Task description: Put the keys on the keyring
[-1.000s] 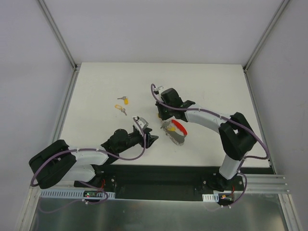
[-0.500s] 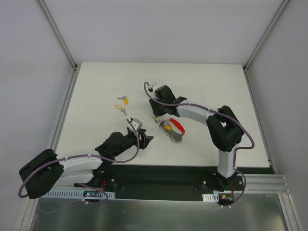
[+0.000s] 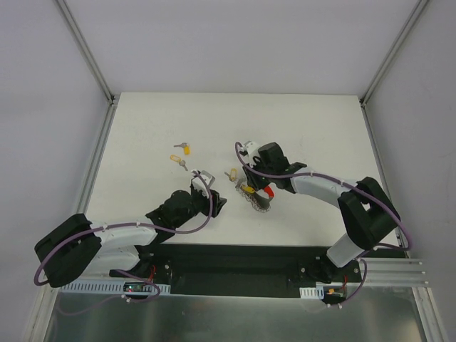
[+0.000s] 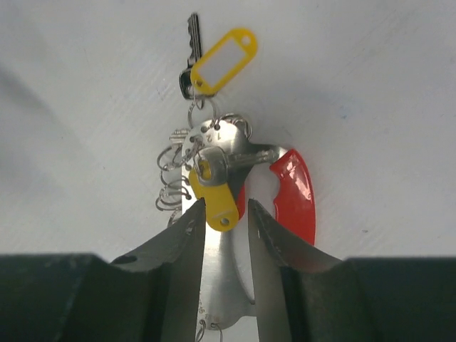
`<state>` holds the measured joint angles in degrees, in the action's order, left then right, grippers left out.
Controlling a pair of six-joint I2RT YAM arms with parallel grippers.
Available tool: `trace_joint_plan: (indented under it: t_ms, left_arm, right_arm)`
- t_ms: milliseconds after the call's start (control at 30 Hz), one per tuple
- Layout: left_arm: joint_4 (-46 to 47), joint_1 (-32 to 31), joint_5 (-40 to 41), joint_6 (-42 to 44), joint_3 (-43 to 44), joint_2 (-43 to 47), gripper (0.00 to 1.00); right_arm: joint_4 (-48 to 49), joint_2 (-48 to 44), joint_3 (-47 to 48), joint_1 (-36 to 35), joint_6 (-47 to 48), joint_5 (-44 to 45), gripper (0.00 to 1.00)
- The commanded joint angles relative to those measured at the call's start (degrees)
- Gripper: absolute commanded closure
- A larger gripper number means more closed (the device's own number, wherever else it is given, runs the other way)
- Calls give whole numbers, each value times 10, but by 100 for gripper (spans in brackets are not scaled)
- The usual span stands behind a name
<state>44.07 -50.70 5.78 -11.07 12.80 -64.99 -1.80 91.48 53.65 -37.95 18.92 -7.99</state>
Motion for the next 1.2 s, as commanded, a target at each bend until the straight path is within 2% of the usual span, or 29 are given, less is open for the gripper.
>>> trace_joint_plan:
  t_ms: [0,367,733,867,1033,1167]
  left_arm:
    - [-20,-5,22,-15,41,-15,43]
    - [-49,-5,27,-32,64,-38,42]
    - [-58,-5,25,-32,72,-45,42]
    - [-59,-5,26,-32,72,-45,42]
    - [-59,-5,29,-26,72,-44,42]
    - [-59,-5,30,-15,73,-38,42]
  right_arm:
    - [66,-3,-20,11,42,-54,68]
    - [93,39,-5,12,58,-121,72]
    - [90,69,8,11,64,-132,76]
    - [89,75,10,12,65,-135,83]
    - [86,66,8,12,67,-140,97]
    - [71,34,8,11,68,-142,99]
